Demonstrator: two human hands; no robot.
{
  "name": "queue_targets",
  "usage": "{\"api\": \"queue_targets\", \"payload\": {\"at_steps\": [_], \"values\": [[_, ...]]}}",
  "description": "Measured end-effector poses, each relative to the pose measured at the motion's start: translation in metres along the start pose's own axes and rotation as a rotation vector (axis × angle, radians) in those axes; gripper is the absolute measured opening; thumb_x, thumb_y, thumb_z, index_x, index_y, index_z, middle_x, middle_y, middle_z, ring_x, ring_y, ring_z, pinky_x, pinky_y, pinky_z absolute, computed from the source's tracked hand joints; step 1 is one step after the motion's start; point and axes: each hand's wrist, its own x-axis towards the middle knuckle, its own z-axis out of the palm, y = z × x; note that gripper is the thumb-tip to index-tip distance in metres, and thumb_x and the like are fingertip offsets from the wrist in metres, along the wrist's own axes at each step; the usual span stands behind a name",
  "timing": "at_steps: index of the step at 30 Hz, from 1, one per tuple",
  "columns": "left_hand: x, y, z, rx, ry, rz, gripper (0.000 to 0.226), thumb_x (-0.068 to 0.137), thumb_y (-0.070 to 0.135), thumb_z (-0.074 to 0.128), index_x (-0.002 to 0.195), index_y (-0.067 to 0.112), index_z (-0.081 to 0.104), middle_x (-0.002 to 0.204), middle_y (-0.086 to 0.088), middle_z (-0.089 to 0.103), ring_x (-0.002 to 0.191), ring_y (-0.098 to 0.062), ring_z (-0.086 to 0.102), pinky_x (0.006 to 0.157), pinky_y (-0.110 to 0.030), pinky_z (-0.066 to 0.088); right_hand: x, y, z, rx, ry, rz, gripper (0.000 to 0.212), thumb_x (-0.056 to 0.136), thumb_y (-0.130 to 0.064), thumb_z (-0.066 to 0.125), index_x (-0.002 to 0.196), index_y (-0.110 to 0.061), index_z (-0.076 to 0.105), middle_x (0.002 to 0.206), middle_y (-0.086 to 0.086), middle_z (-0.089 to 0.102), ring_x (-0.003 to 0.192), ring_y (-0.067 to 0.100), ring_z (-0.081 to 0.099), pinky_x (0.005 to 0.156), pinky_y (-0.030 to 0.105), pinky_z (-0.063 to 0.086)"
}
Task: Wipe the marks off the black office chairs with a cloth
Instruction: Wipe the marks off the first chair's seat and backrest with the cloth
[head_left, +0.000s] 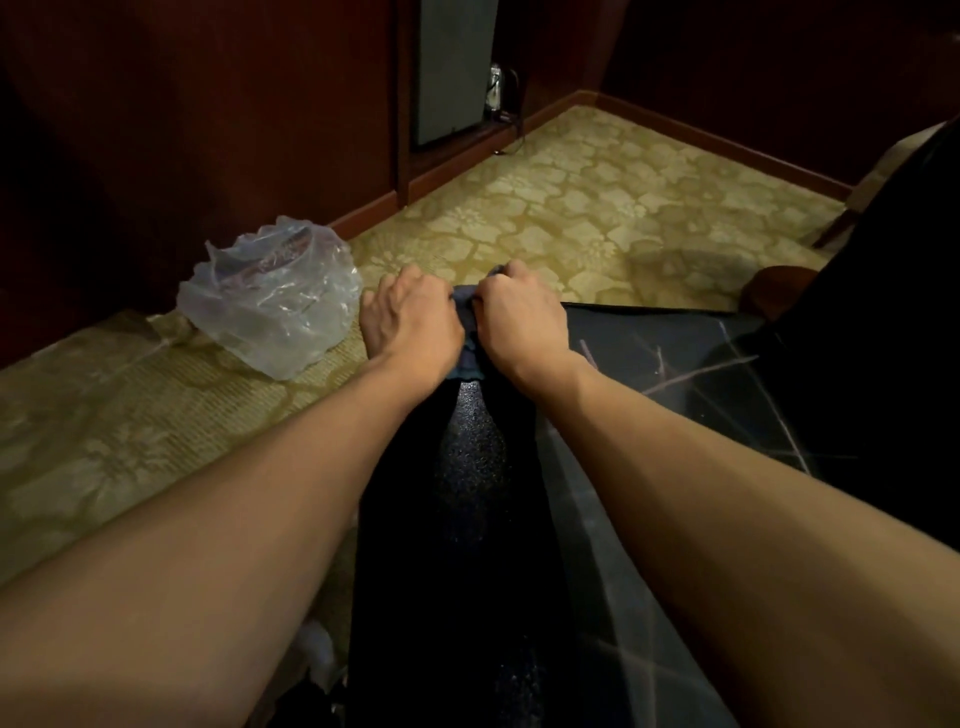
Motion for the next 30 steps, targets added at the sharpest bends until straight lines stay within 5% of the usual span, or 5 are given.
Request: {"api": "queue_targets", "payload": {"at_steps": [5, 9, 14, 22, 30], "values": [[-0.055, -0.005, -0.013, -0.133, 0.036, -0.019, 0.025, 0.096, 0.024, 0.052, 0.111, 0.020, 0.072, 0.111, -0.013, 0.061, 0.109, -0.034, 0.056, 0.090, -0.041, 0.043, -0.054, -0.012, -0.021, 0.090, 0.005, 0.036, 0.026, 0.098, -0.023, 0.049, 0.109, -0.011, 0.068, 0.112, 0.013, 0.054, 0.105, 0.034, 0.055, 0.082, 0.038, 0.044], [-0.142, -0.026, -0.029, -0.177, 0.160, 0.058, 0.013, 0.084, 0.016, 0.067, 0.094, 0.017, 0.075, 0.079, -0.008, 0.057, 0.072, -0.033, 0.061, 0.063, -0.039, 0.049, -0.131, -0.026, -0.044, 0.095, -0.001, -0.060, 0.011, 0.077, -0.020, 0.076, 0.078, -0.013, 0.067, 0.084, 0.008, 0.054, 0.075, 0.030, 0.059, 0.056, 0.033, 0.046], [-0.156, -0.034, -0.030, -0.191, 0.181, 0.085, 0.012, 0.080, 0.016, 0.071, 0.091, 0.018, 0.075, 0.075, -0.002, 0.055, 0.065, -0.028, 0.059, 0.056, -0.035, 0.048, -0.142, -0.030, -0.046, 0.069, -0.046, -0.109, 0.023, 0.065, -0.020, 0.086, 0.066, -0.015, 0.063, 0.074, 0.005, 0.051, 0.064, 0.027, 0.055, 0.048, 0.030, 0.044], [-0.021, -0.014, 0.000, -0.110, 0.057, 0.022, 0.027, 0.099, 0.028, 0.049, 0.116, 0.025, 0.070, 0.108, -0.007, 0.059, 0.104, -0.028, 0.057, 0.088, -0.038, 0.039, -0.019, -0.007, -0.013, 0.021, 0.005, -0.048, 0.023, 0.096, -0.022, 0.051, 0.108, -0.009, 0.066, 0.110, 0.012, 0.054, 0.105, 0.032, 0.055, 0.076, 0.035, 0.041], [0.034, 0.049, 0.004, -0.067, -0.136, 0.138, 0.023, 0.095, 0.025, 0.058, 0.113, 0.021, 0.073, 0.124, -0.007, 0.063, 0.113, -0.034, 0.061, 0.089, -0.034, 0.046, 0.012, 0.057, -0.011, 0.023, -0.023, 0.123, 0.028, 0.097, -0.020, 0.048, 0.104, -0.001, 0.067, 0.109, 0.021, 0.056, 0.098, 0.043, 0.058, 0.074, 0.040, 0.044]]}}
